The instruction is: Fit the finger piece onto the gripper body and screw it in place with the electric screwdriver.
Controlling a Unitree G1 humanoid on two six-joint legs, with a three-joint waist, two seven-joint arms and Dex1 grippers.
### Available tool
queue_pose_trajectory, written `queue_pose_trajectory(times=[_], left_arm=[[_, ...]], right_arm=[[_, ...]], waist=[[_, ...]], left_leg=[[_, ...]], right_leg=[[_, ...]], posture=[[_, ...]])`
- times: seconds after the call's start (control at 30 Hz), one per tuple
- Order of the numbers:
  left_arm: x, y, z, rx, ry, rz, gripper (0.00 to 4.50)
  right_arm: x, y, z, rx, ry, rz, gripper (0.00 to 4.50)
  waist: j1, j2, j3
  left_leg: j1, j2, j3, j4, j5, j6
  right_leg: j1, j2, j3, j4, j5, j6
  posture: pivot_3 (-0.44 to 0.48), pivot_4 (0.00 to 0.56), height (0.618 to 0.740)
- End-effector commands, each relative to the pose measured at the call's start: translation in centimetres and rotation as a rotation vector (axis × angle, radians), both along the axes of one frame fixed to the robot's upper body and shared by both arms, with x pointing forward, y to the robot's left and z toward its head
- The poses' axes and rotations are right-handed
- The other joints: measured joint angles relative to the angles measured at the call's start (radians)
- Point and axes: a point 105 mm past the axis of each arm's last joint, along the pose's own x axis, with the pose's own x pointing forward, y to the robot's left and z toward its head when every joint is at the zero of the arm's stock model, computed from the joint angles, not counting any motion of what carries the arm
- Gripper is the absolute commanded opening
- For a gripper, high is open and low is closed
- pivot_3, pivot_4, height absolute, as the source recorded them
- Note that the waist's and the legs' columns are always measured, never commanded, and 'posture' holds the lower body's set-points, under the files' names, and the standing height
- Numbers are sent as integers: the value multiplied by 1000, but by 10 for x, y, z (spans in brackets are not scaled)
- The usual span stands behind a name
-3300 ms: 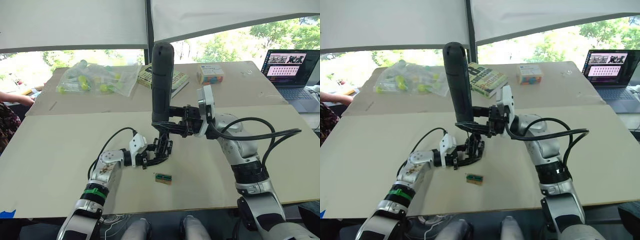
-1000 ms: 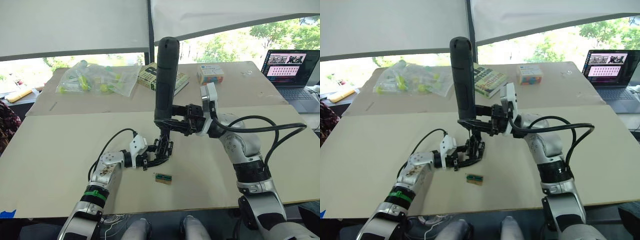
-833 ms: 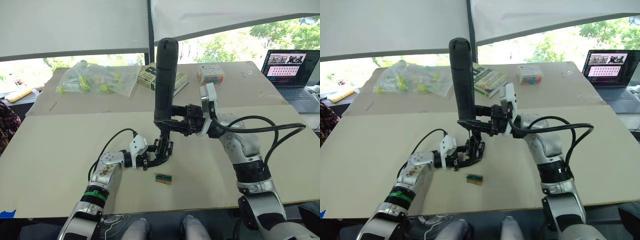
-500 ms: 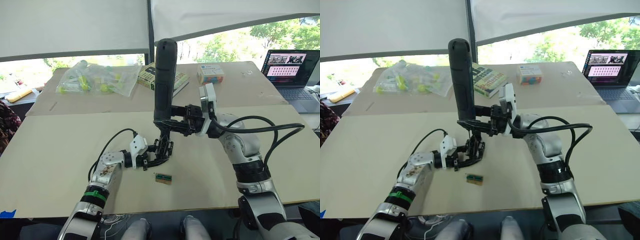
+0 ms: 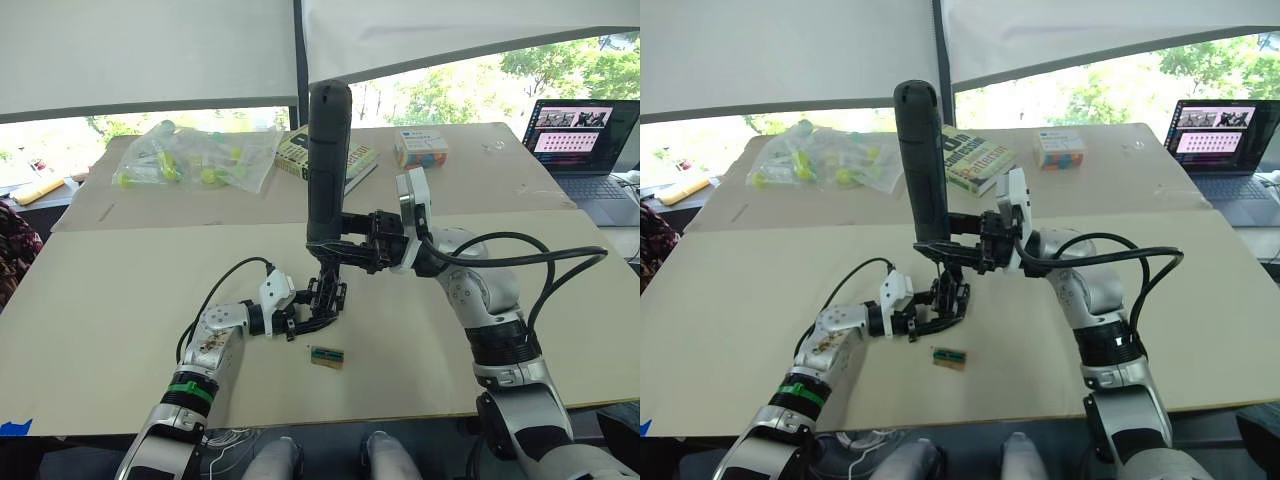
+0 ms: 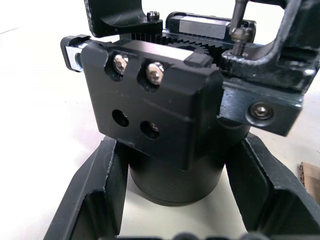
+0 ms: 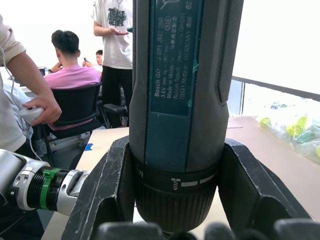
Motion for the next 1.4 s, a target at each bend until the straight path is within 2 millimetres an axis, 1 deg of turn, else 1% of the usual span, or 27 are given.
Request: queue_pose_trajectory(times=[0.03, 0.37, 0.67, 0.9, 1.2, 1.4], left_arm=[[-10, -5, -20, 14, 79, -21, 2325], [-11, -6, -19, 10, 76, -20, 2325], [-14, -7, -19, -2, 67, -15, 2325], [-19, -9, -20, -23, 67, -3, 2325], [-22, -10, -23, -39, 71, 18, 2325], [-19, -10, -22, -39, 63, 34, 2325]], right_arm=[[-8, 4, 16, 29, -62, 28, 1924], [-8, 5, 15, 15, -82, 23, 1924], [-12, -4, 27, 50, -132, 31, 1924], [-14, -7, 29, 50, -147, 22, 1924], [-16, -9, 33, 72, -130, 22, 1924], [-19, -6, 28, 53, -94, 44, 1924]], waist=[[0, 0, 0], [0, 0, 0], [0, 0, 0], [-1, 0, 0], [0, 0, 0], [1, 0, -1]], left_leg=[[0, 0, 0, 0, 0, 0], [0, 0, 0, 0, 0, 0], [0, 0, 0, 0, 0, 0], [0, 0, 0, 0, 0, 0], [0, 0, 0, 0, 0, 0], [0, 0, 0, 0, 0, 0]], right_leg=[[0, 0, 0, 0, 0, 0], [0, 0, 0, 0, 0, 0], [0, 0, 0, 0, 0, 0], [0, 0, 0, 0, 0, 0], [0, 0, 0, 0, 0, 0], [1, 0, 0, 0, 0, 0]], posture=[[0, 150, 740], [0, 150, 740], [0, 150, 740], [0, 150, 740], [0, 150, 740], [0, 150, 740]])
